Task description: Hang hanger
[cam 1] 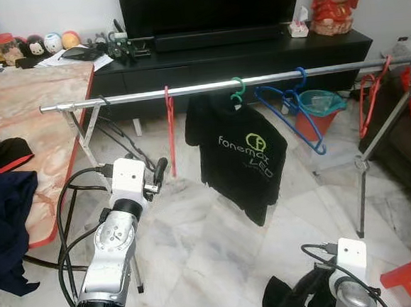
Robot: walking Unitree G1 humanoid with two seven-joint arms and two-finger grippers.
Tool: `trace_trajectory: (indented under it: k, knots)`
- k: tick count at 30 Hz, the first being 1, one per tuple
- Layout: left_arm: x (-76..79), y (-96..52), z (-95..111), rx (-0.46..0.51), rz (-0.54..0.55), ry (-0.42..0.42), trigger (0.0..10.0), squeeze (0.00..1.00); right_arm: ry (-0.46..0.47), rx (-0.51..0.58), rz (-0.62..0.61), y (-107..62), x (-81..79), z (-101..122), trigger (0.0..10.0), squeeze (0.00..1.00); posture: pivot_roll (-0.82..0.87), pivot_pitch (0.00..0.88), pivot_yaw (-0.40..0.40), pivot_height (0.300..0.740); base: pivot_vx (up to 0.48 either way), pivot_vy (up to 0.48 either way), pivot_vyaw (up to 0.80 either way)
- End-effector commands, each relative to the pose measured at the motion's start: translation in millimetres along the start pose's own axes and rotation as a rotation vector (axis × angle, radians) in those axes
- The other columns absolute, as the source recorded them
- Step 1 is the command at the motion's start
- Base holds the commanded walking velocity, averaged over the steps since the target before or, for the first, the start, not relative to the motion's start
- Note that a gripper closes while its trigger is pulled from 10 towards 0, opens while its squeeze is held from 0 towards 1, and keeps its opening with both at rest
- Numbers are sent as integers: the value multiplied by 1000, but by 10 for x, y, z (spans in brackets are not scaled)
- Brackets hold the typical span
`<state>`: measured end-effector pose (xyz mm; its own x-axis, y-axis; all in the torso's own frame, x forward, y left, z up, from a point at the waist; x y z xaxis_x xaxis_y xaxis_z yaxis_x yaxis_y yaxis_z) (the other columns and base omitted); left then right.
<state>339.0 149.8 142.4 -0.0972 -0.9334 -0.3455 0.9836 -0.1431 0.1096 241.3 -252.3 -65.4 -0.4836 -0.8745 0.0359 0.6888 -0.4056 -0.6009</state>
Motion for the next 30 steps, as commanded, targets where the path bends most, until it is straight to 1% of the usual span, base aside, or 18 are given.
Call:
trace_trajectory:
  k: [1,10,30]
  knots:
    - [-18,36,93,23,0,-8,10000,0,13,27,-10,22,26,82,10000,0,-92,0,-19,740,0,0,0]
    - [-56,47,85,11,19,-4,10000,0,-2,42,18,31,-45,132,10000,0,-87,0,-23,740,0,0,0]
    - [-32,81,106,12,-1,-2,10000,0,0,44,19,40,-65,157,10000,0,-90,0,-13,740,275,0,0]
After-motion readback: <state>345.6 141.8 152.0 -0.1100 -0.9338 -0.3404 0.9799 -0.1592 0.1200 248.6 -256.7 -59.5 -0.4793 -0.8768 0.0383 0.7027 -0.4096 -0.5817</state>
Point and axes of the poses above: a point about 5 cm out from each wrist's last joint towards the gripper, its own y axis pointing out of the wrist towards the gripper, its own z axis along the axis of the wrist's last joint, x = y × z, the point moved 3 cm from there along y, pointing out of the wrist towards the gripper, and after that the axes turned 10 degrees about y, right-handed, at the moved point
